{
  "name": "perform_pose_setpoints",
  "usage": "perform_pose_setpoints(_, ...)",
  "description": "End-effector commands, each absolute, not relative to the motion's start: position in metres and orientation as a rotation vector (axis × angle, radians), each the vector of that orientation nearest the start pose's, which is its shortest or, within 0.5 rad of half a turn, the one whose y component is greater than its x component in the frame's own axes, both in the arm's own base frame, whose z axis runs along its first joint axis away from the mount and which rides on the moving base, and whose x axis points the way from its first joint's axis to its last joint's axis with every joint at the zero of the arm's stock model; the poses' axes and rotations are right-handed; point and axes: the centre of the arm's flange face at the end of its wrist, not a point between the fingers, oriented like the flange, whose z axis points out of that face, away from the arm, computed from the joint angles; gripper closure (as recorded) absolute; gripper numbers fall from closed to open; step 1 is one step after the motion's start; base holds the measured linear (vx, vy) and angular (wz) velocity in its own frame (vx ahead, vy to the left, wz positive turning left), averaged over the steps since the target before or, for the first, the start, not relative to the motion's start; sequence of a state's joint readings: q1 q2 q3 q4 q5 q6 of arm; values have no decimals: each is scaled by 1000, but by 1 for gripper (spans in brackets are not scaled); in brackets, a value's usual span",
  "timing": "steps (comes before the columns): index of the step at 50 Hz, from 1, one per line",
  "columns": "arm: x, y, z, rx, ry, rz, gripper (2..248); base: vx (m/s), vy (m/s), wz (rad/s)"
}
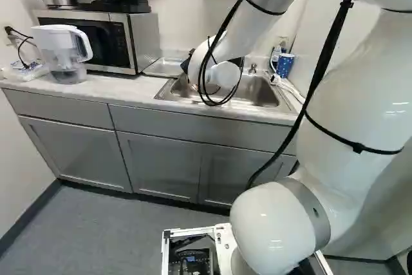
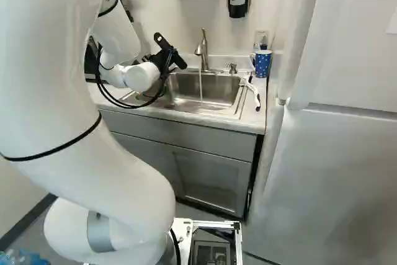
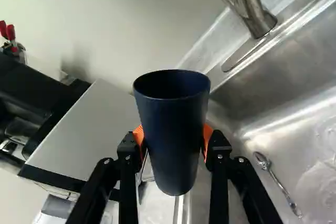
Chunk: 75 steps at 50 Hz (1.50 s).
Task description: Rinse the cup and place it in the tray
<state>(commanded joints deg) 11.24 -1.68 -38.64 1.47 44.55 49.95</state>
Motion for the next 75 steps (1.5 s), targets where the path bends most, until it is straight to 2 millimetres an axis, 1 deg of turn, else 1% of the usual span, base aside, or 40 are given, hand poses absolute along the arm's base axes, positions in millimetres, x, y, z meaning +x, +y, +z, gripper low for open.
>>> perform_pose_setpoints(36,468,91,490,-2066,345,-1700,127,0,0,0)
perform_pose_setpoints(75,468,91,490,-2250,-88,-1922,127,0,0,0)
